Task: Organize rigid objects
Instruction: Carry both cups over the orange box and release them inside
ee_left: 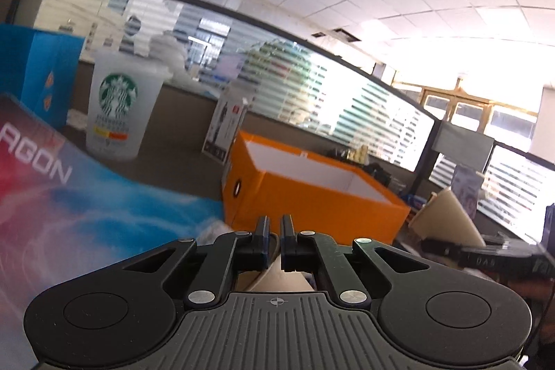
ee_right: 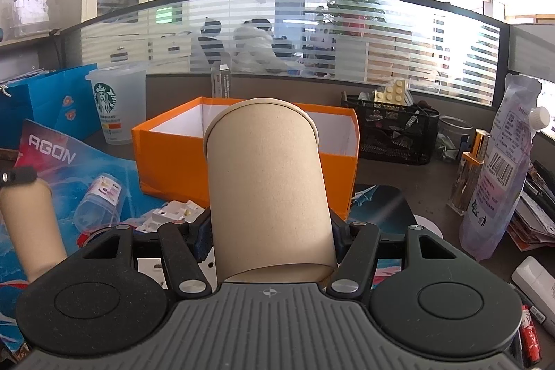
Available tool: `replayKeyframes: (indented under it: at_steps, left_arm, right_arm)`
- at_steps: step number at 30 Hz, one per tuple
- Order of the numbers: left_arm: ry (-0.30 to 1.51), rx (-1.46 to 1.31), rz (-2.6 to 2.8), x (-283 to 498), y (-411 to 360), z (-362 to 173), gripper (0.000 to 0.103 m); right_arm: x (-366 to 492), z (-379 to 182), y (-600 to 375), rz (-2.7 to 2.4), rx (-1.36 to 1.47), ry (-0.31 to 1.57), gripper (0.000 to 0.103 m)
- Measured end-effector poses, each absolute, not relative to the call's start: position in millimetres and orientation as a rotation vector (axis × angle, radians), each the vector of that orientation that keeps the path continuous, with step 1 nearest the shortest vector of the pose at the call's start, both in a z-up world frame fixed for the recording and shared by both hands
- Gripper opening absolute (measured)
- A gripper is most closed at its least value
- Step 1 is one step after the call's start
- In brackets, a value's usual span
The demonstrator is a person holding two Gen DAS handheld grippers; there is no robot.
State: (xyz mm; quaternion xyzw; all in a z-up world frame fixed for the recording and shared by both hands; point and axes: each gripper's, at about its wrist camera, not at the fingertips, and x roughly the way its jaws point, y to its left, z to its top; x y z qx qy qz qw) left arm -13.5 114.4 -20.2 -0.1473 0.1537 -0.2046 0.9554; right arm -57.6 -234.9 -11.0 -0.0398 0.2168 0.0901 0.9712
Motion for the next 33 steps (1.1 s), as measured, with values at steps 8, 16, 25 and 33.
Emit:
replayKeyframes:
  at_steps: [8,16,25,33]
  left_arm:
    - [0.263,-0.297,-0.439,1.8,104.5,11.6,0.003]
    - [0.157,-0.220,-0.488,18.3,76.4,62.2,0.003]
    - [0.093,-0.182,-0.523,58.8,38.8,93.1,0.003]
    - [0.089,-0.179,-0.525,106.1,18.4,94.2,0.003]
  right_arm:
    - [-51.2,-8.4,-240.3,0.184,-0.078,0.427,0.058]
    - [-38.4,7.9,-248.3,0.191,-0.080,0.394,0.058]
    - [-6.7,30.4,-251.6,0.199,-0.091,0.353,0.058]
    - [37.0,32.9,-252.2,0.211,-0.088,0.374,0.058]
